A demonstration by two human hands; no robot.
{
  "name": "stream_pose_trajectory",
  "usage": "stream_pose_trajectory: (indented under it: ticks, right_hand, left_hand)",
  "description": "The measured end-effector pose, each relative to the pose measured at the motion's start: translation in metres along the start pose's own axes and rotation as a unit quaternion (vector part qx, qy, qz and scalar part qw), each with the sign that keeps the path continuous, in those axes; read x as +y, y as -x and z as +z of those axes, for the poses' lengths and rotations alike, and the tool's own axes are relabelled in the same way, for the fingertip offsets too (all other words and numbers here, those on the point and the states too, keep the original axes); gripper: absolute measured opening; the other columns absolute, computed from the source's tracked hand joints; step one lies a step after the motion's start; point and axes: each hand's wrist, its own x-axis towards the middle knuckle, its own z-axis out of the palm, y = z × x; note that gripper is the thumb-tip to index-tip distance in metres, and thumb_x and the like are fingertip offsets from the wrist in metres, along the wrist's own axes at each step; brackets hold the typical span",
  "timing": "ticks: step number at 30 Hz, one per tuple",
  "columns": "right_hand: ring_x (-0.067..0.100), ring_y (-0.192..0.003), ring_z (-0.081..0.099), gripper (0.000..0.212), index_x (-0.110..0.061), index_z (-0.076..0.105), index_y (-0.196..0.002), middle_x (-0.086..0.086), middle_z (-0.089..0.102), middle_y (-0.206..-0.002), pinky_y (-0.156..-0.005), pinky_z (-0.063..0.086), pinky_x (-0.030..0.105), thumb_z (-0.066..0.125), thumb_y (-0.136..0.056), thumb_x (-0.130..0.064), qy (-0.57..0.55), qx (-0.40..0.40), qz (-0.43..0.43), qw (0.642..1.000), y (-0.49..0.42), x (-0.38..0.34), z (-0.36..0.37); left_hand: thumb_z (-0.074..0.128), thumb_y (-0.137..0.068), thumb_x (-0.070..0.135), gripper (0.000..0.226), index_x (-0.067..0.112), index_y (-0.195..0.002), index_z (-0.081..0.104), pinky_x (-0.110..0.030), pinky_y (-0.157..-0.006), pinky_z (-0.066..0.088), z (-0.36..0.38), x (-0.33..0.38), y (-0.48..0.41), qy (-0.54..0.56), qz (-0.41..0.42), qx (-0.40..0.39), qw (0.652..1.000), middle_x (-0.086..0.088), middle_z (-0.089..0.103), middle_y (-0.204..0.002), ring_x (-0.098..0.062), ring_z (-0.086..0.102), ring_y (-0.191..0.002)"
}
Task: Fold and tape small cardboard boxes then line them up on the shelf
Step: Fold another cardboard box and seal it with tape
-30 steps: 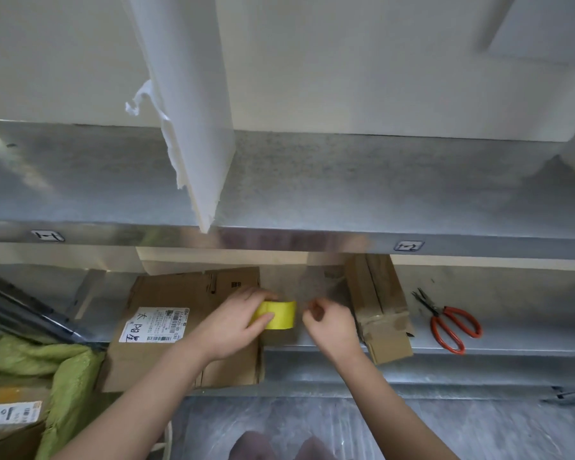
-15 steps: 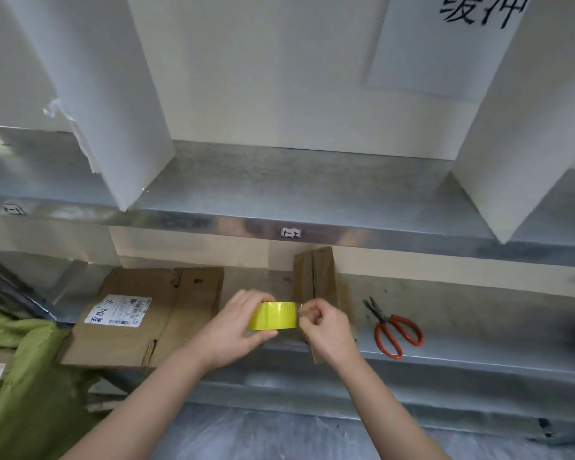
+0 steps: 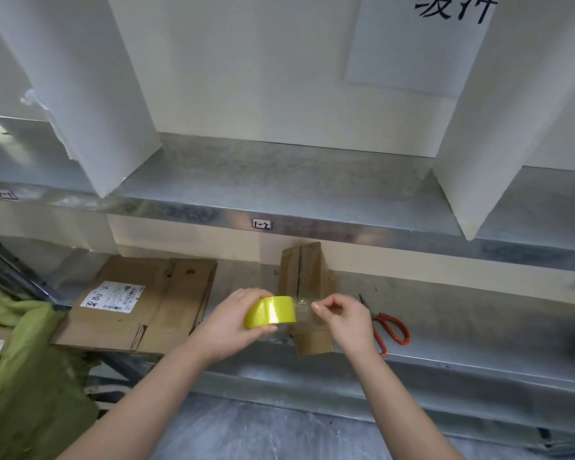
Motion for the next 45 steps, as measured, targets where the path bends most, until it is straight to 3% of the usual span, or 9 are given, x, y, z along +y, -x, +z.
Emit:
stream_pose_trajectory:
  ticks: [9, 12, 17, 19, 22, 24, 28, 38, 45]
  right_hand:
    - [0.000, -0.085, 0.056, 0.016, -0.030, 0.064, -0.072, -0.018, 0.064, -0.083, -0.071, 0.047, 0.028, 0.070, -0.084, -0.040, 0.060, 0.015, -0.068, 0.996, -0.002, -0.028, -0.009]
    - [-0.001, -0.083, 0.057, 0.015, -0.031, 0.063, -0.074, -0.018, 0.065, -0.083, -0.071, 0.047, 0.025, 0.068, -0.085, -0.040, 0.056, 0.013, -0.059, 0.997, -0.006, -0.031, -0.008]
    - [0.012, -0.080, 0.061, 0.016, -0.019, 0.063, -0.081, -0.007, 0.067, -0.082, -0.063, 0.041, 0.019, 0.066, -0.090, -0.031, 0.016, -0.041, 0.053, 0.998, -0.024, -0.020, -0.022]
    - [0.013, -0.081, 0.061, 0.016, -0.016, 0.064, -0.082, -0.006, 0.068, -0.082, -0.063, 0.042, 0.020, 0.066, -0.090, -0.030, 0.017, -0.066, 0.066, 0.996, -0.023, -0.019, -0.025]
    - [0.007, -0.082, 0.062, 0.018, -0.023, 0.064, -0.073, -0.010, 0.069, -0.080, -0.067, 0.043, 0.020, 0.068, -0.088, -0.031, 0.021, -0.101, 0.051, 0.993, -0.011, -0.025, -0.020]
    - [0.004, -0.079, 0.061, 0.022, -0.029, 0.060, -0.067, -0.013, 0.069, -0.076, -0.070, 0.047, 0.026, 0.068, -0.087, -0.036, 0.059, -0.077, 0.026, 0.995, -0.001, -0.028, -0.017]
    - [0.000, -0.073, 0.060, 0.024, -0.032, 0.060, -0.066, -0.021, 0.066, -0.070, -0.067, 0.050, 0.030, 0.067, -0.086, -0.042, 0.083, -0.031, 0.024, 0.996, 0.001, -0.022, -0.024]
    - [0.007, -0.074, 0.061, 0.020, -0.021, 0.066, -0.075, -0.012, 0.069, -0.069, -0.060, 0.041, 0.022, 0.064, -0.090, -0.035, 0.132, -0.123, 0.123, 0.976, -0.057, 0.010, -0.011]
    - [0.026, -0.081, 0.065, 0.027, 0.001, 0.067, -0.084, 0.012, 0.071, -0.082, -0.068, 0.042, 0.030, 0.065, -0.088, -0.025, 0.077, -0.129, 0.175, 0.973, -0.068, 0.031, -0.007]
  left_hand:
    - [0.075, -0.076, 0.050, 0.059, 0.025, -0.126, 0.059, -0.024, -0.092, 0.040, -0.010, -0.033, -0.030, -0.109, -0.079, 0.018, 0.991, 0.004, 0.064, -0.121, -0.016, 0.056, -0.112]
    - [0.077, -0.071, 0.054, 0.061, 0.030, -0.124, 0.056, -0.023, -0.091, 0.042, -0.013, -0.038, -0.031, -0.082, -0.091, -0.011, 0.992, 0.009, 0.062, -0.120, -0.011, 0.056, -0.110]
    - [0.081, -0.067, 0.051, 0.053, 0.050, -0.105, 0.043, -0.007, -0.075, 0.036, -0.010, -0.036, -0.022, 0.031, -0.088, -0.065, 0.993, 0.028, 0.053, -0.109, 0.009, 0.050, -0.100]
    - [0.081, -0.068, 0.049, 0.049, 0.047, -0.104, 0.048, -0.005, -0.075, 0.035, -0.007, -0.039, -0.020, 0.031, -0.084, -0.057, 0.994, 0.027, 0.056, -0.107, 0.005, 0.053, -0.098]
    - [0.084, -0.067, 0.045, 0.052, 0.029, -0.110, 0.060, -0.016, -0.083, 0.038, -0.004, -0.047, -0.023, -0.004, -0.099, -0.022, 0.995, 0.014, 0.058, -0.108, -0.006, 0.054, -0.101]
    - [0.088, -0.062, 0.043, 0.056, 0.023, -0.109, 0.065, -0.019, -0.090, 0.038, -0.003, -0.050, -0.026, -0.014, -0.104, -0.003, 0.994, 0.008, 0.054, -0.110, -0.008, 0.052, -0.104]
    - [0.086, -0.061, 0.048, 0.059, 0.027, -0.113, 0.066, -0.021, -0.079, 0.038, 0.004, -0.054, -0.032, -0.060, -0.121, 0.007, 0.991, 0.009, 0.057, -0.105, -0.012, 0.056, -0.101]
    - [0.079, -0.060, 0.056, 0.060, 0.033, -0.107, 0.049, -0.034, -0.077, 0.052, 0.028, -0.058, -0.046, -0.063, -0.183, -0.069, 0.979, 0.003, 0.064, -0.107, -0.021, 0.060, -0.095]
    - [0.070, -0.072, 0.054, 0.070, 0.039, -0.129, 0.031, -0.033, -0.080, 0.051, 0.041, -0.061, -0.057, -0.094, -0.174, -0.119, 0.973, 0.000, 0.063, -0.118, -0.025, 0.061, -0.103]
